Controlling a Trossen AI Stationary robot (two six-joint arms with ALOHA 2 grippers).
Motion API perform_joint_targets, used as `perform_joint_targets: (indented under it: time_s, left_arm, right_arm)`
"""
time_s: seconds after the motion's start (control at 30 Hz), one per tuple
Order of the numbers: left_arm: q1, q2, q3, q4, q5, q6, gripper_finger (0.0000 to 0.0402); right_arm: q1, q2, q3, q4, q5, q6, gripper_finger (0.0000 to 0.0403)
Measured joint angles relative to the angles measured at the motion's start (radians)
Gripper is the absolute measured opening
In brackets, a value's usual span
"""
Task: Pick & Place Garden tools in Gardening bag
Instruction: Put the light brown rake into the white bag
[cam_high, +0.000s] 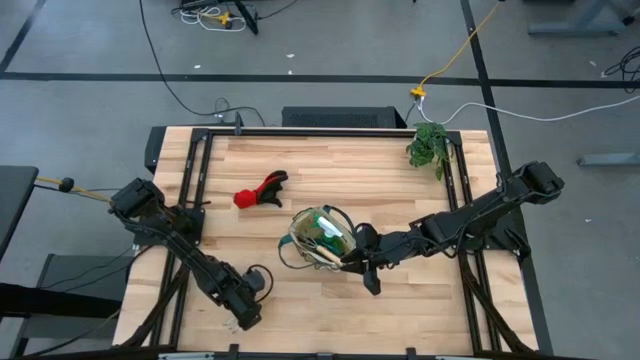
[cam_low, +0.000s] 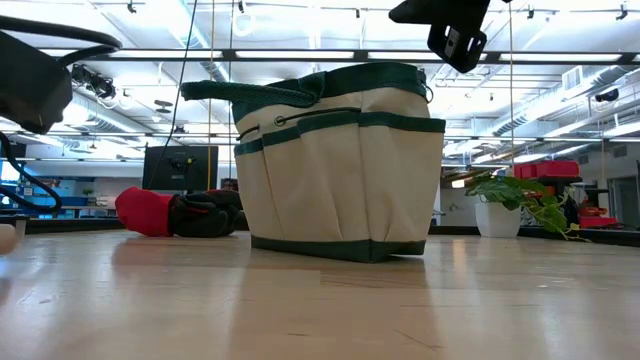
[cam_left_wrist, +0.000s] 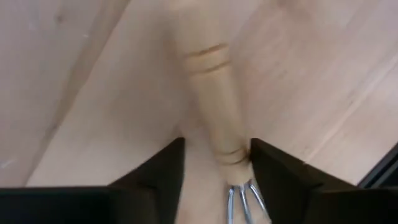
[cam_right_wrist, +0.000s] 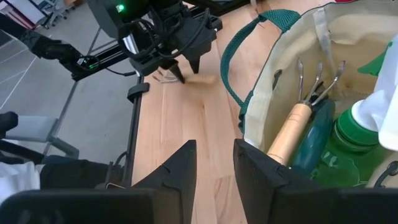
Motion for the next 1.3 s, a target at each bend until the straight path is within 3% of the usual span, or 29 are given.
perform_joint_targets:
  time_s: [0.23, 0.7, 0.9, 1.1, 1.3]
  left_arm:
    - [0.000, 0.000, 0.000, -0.023, 0.005, -0.023, 0.0068]
    - [0.034, -0.025, 0.007, -0.041, 0.010, 0.043, 0.0068]
    - [0.079, -0.039, 0.201, -0.452, 0.013, 0.178, 0.0068]
    - [0.144, -0.041, 0.490, -0.805, -0.192, 0.382, 0.0068]
    - [0.198, -0.043, 0.710, -0.884, -0.443, 0.636, 0.0068]
  right_arm:
    - [0.000, 0.000, 0.000, 0.000, 0.000, 0.000, 0.0106]
    - [0.000, 0.000, 0.000, 0.000, 0.001, -0.021, 0.0106]
    - [0.000, 0.000, 0.000, 0.000, 0.002, -0.029, 0.0106]
    - [0.000, 0.000, 0.000, -0.002, 0.003, -0.034, 0.0106]
    - [0.000, 0.000, 0.000, -0.003, 0.003, -0.034, 0.0106]
